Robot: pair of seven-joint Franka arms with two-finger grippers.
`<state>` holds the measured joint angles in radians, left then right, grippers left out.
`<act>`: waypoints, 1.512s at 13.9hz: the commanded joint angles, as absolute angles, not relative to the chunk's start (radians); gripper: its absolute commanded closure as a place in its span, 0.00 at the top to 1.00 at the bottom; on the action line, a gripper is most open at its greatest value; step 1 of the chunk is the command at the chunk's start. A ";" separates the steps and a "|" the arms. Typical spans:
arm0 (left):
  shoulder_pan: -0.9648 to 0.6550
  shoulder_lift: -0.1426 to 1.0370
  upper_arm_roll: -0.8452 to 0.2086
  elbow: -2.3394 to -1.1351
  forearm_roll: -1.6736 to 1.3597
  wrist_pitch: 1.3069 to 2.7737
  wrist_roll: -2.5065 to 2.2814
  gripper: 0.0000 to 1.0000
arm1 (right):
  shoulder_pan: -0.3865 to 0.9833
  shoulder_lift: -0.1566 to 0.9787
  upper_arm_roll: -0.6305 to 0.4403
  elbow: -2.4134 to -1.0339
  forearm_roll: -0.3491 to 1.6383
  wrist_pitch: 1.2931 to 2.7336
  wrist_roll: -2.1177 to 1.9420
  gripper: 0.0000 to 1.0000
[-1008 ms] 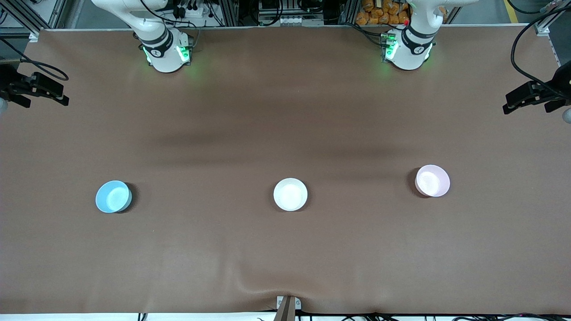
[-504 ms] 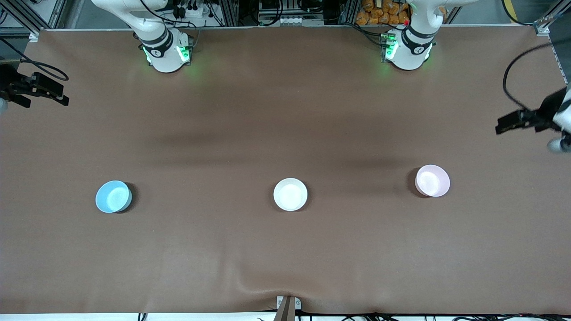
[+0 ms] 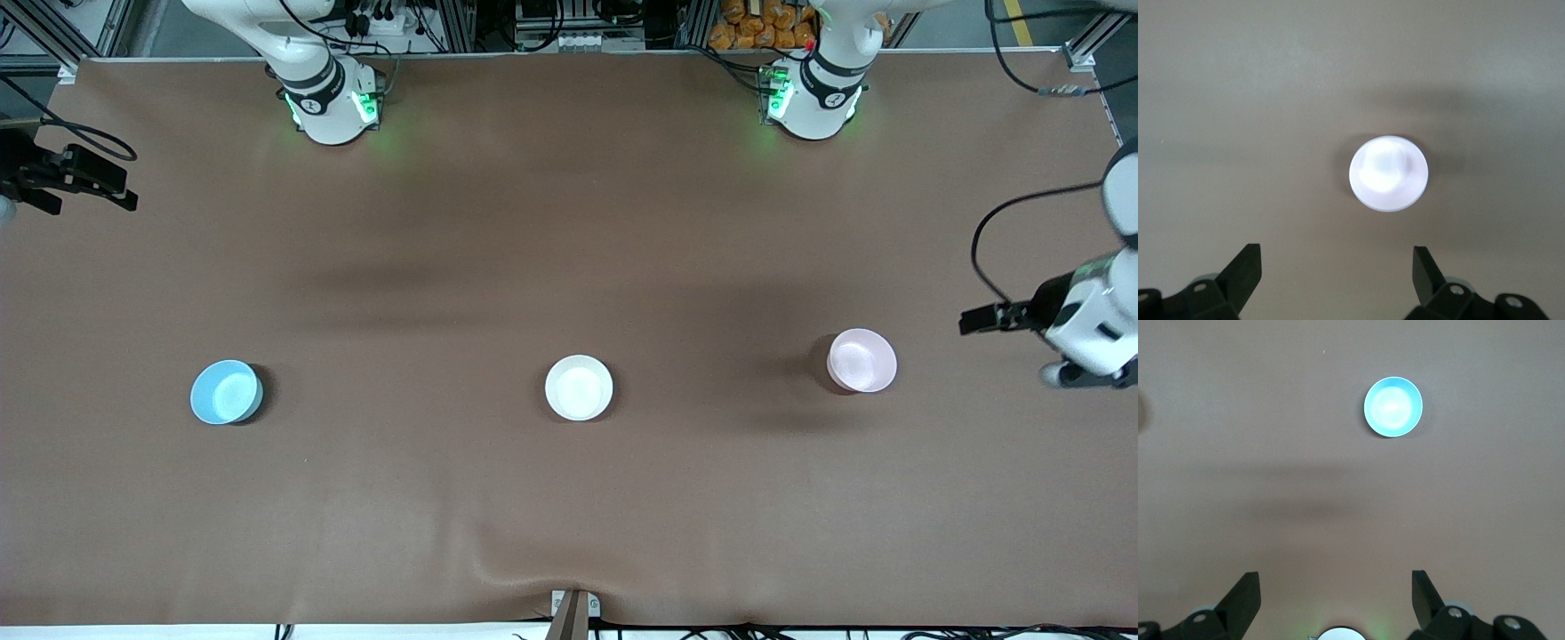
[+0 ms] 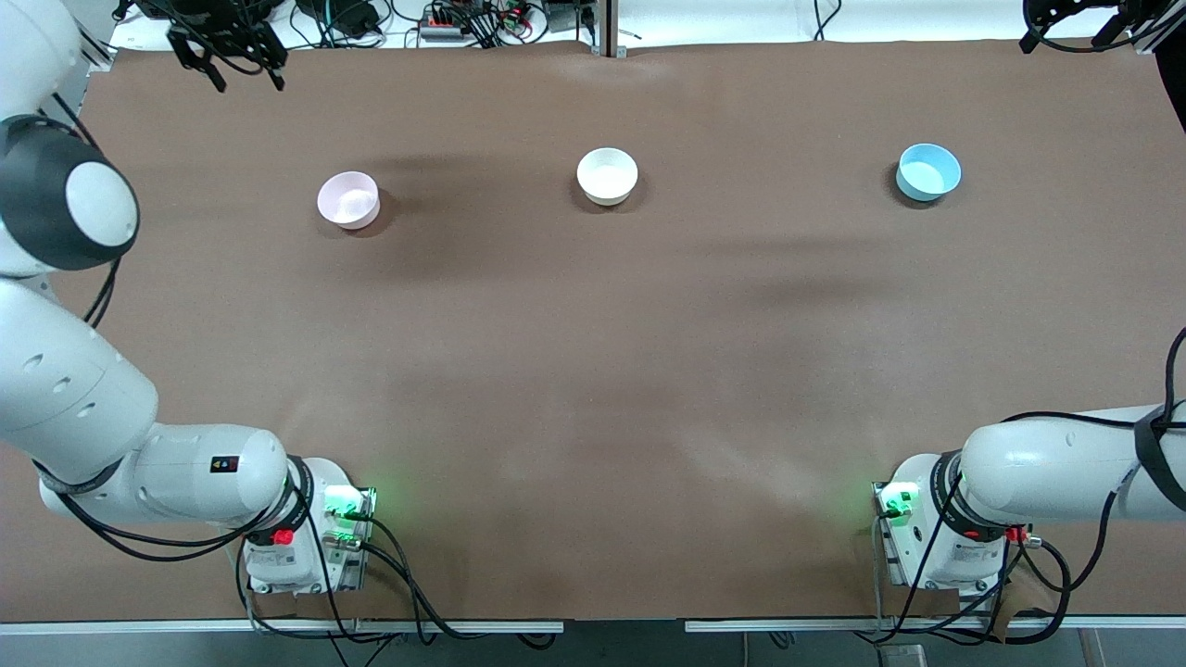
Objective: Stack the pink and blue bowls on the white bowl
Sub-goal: 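Move the left gripper down to the pink bowl rim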
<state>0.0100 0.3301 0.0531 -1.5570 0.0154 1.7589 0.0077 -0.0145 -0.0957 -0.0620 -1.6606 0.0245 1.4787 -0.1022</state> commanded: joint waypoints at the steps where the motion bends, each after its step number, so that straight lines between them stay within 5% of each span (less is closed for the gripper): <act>1: 0.023 0.365 0.049 -1.629 0.023 1.885 0.025 1.00 | -0.009 -0.091 -0.071 -1.657 0.008 1.459 -0.112 1.00; 6: 0.035 0.382 0.048 -1.805 0.021 2.097 0.051 1.00 | -0.011 -0.091 -0.071 -1.657 0.003 1.445 -0.110 1.00; 13: 0.035 0.455 0.031 -1.867 0.021 2.236 0.084 1.00 | -0.003 -0.091 -0.071 -1.658 0.003 1.447 -0.109 1.00; 18: 0.035 0.492 0.021 -1.888 0.021 2.306 0.106 0.81 | -0.003 -0.087 -0.071 -1.660 0.003 1.447 -0.107 1.00; 21: 0.047 0.508 0.020 -1.891 0.021 2.321 0.135 0.80 | -0.003 -0.087 -0.071 -1.661 0.003 1.447 -0.107 1.00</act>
